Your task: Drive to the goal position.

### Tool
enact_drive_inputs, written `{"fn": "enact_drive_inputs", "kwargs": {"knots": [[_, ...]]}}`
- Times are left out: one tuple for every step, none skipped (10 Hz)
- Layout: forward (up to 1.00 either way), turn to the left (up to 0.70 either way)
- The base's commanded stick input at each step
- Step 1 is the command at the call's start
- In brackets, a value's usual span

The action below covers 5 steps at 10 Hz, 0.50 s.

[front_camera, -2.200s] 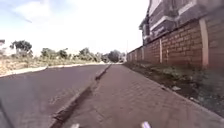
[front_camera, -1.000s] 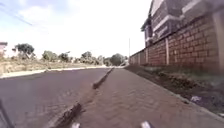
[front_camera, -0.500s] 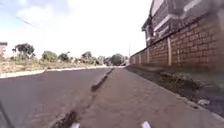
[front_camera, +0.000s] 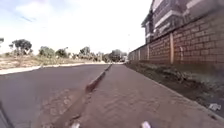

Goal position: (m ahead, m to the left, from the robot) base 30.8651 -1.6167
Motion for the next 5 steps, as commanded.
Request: {"fn": "enact_drive_inputs", "kwargs": {"knots": [[0.70,0.00],[0.70,0.00],[0.70,0.00],[0.70,0.00],[0.70,0.00]]}}
